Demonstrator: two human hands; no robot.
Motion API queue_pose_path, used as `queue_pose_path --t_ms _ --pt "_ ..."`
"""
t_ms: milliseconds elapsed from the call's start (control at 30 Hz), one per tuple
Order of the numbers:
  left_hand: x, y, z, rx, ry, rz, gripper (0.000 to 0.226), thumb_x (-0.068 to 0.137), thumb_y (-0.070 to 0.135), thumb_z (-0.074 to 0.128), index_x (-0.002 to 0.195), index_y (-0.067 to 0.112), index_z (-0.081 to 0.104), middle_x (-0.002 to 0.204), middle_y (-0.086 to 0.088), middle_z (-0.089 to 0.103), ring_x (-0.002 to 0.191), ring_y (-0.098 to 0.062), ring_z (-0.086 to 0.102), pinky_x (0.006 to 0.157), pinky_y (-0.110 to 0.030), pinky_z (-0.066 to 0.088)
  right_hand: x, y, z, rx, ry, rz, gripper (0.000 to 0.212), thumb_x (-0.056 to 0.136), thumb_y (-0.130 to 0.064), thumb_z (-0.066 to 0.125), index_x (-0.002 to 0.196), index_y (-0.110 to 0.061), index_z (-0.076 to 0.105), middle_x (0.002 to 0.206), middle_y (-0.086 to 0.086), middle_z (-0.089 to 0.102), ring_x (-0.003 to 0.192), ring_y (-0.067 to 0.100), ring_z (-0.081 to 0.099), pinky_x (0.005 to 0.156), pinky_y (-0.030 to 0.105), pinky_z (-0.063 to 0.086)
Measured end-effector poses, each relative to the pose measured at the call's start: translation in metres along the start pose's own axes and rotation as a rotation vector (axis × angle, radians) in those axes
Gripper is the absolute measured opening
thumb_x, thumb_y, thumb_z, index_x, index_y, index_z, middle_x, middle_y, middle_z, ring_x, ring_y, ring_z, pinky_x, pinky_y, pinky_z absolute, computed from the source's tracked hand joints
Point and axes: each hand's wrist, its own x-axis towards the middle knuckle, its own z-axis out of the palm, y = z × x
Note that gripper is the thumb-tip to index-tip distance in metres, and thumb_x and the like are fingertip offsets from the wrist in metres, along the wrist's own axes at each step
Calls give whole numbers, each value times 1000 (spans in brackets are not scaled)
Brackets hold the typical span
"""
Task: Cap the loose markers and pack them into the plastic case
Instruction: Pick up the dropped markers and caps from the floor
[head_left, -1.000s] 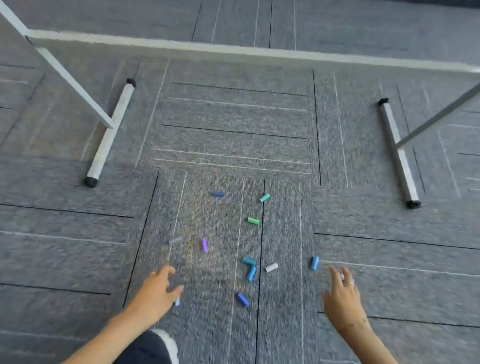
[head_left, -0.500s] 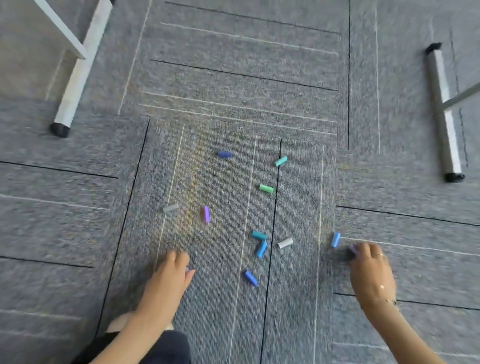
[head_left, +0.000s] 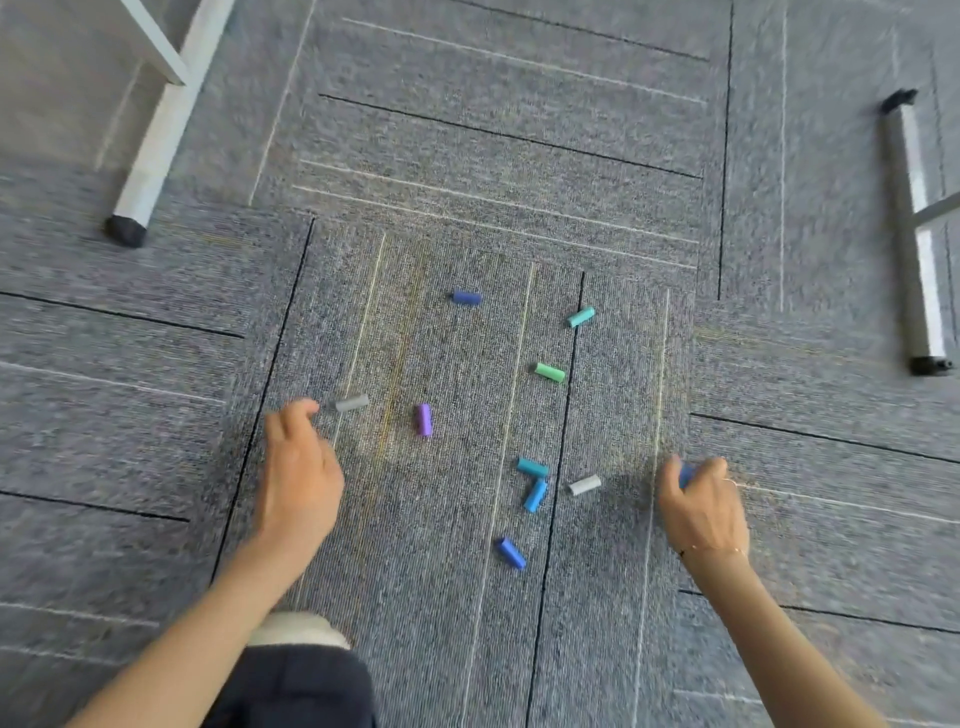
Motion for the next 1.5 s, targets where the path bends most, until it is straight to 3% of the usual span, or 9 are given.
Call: queue_pose_path --t_ms 167,400,567,733,833,1067,1167,1333,1500 --pt "25 4 -2 304 -153 112 33 97 34 43 121 12 45 108 -12 40 55 -8 45 39 -14 31 -7 -9 8 -198 -11 -33 27 101 -22 28 99 0 43 78 13 57 61 26 61 52 38 54" --pt "26 14 11 550 -311 135 24 99 22 38 117 6 39 116 -13 50 55 -10 50 41 -21 41 -22 -21 5 -161 -54 -544 7 93 -7 49 90 -2 52 52 -8 42 36 -1 33 34 10 22" --pt "14 21 10 382 -341 106 39 100 31 37 124 4 50 117 -6 62 62 -9 58 47 -20 42 -45 -38 27 18 -66 -533 29 94 -26 31 95 -4 51 82 1 50 48 5 40 40 14 32" --pt "13 31 17 433 -219 216 62 94 53 20 89 7 61 67 1 54 40 -8 40 36 -17 28 -40 -34 59 107 -59 -485 39 87 -43 39 96 -7 51 92 7 52 55 15 52 40 28 49" --pt "12 42 27 409 -184 216 44 99 37 26 109 4 53 91 -7 55 48 -7 46 38 -15 32 -42 -27 51 -105 31 -645 40 93 -47 34 89 -11 52 80 3 57 43 5 43 28 8 30" --pt "-2 58 49 624 -299 322 43 98 40 21 122 7 37 122 -17 51 46 -8 47 34 -20 38 -25 -38 33 -326 72 -899 41 95 -41 27 72 -17 51 54 -9 45 31 3 17 22 13 -1" --pt "-5 73 54 711 -367 351 36 97 12 45 130 5 30 135 -19 45 44 -7 37 34 -21 30 -25 -36 38 -297 30 -866 34 92 -36 32 72 -16 51 56 -9 45 32 3 21 20 13 11" --pt "-8 78 49 386 -463 317 10 99 16 41 100 8 47 77 5 52 54 -4 49 44 -18 44 -52 -30 46 -88 -176 -511 20 100 -17 36 105 -6 52 91 2 57 56 11 51 47 20 48" --pt "-7 73 50 231 -399 335 27 101 26 31 81 15 45 66 6 47 49 -3 41 41 -16 31 -115 -34 66 36 -116 -587 20 83 -8 62 102 -9 58 86 2 62 37 1 28 23 11 18"
